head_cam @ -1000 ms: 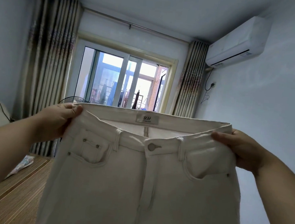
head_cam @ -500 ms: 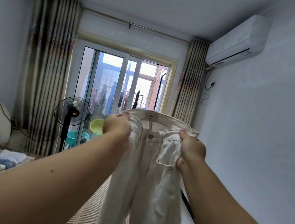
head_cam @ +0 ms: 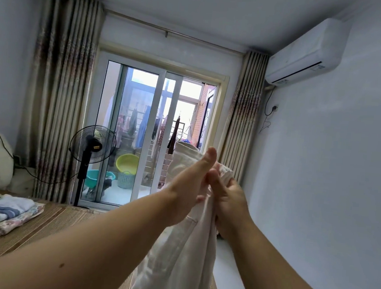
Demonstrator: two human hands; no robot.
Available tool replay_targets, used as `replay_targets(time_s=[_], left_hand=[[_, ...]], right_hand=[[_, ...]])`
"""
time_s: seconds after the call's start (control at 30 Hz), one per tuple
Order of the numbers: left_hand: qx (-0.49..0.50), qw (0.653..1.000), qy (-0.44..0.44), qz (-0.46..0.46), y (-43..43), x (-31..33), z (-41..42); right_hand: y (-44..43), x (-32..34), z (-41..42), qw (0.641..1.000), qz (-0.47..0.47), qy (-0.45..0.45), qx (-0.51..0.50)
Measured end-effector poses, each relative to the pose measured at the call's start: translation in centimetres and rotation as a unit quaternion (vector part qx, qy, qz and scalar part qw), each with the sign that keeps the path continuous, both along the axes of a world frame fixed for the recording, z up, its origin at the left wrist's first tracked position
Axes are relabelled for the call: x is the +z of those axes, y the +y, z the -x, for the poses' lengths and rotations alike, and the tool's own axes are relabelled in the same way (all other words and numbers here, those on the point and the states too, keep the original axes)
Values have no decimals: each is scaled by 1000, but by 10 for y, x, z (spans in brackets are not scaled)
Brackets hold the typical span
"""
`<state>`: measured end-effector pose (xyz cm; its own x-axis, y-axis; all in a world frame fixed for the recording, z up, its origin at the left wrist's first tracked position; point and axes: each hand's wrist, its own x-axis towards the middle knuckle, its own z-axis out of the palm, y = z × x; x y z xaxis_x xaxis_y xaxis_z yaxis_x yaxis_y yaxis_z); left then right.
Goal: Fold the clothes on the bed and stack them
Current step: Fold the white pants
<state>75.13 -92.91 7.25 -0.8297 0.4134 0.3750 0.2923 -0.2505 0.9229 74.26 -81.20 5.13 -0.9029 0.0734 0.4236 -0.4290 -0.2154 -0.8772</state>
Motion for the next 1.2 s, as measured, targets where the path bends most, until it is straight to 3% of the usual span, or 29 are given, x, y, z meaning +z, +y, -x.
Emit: replay_targets(time_s=[0.1,0.17,0.23,0.27,0.33,0.4,0.57,0.63,0.7,0.8,0.9,1.03,1.13,1.2], left_hand=[[-5,999,30,37,-19,5,-5],[200,970,136,-11,-33,0,2],[425,881,206,5,-49,-10,12],[455,865,205,40,-57,-14,19],[368,919,116,82,-69,-17,28],[207,977,45,27,-76,-12,33],[-21,999,39,-20,-86,8,29],[-30,999,23,-37,-79,4,25],[4,998,17,-61,-67,-4,22],[16,998,25,-58,-52,-16,17],[0,999,46,-18,-42,-21,13],[-40,994,97,24,-27,-27,-2],[-48,995,78,26,-31,-39,-5],[-26,993,67,91,-42,-52,-3]], right_hand=[[7,4,-1,999,47,-12,11],[11,11,-3,999,34,-17,-4],[15,23,-6,1000,18,-9,7],[17,31,-10,1000,12,2,21],[21,50,-18,999,-3,29,45],[26,70,-25,996,-28,52,63],[46,99,-32,993,-82,58,67],[56,102,-34,988,-143,58,28],[67,104,-37,959,-268,71,-56],[66,110,-46,851,-485,106,-171],[36,109,-48,794,-587,107,-117],[9,92,-39,778,-617,66,-99],[10,74,-36,801,-580,86,-119],[14,69,-37,820,-542,108,-147]])
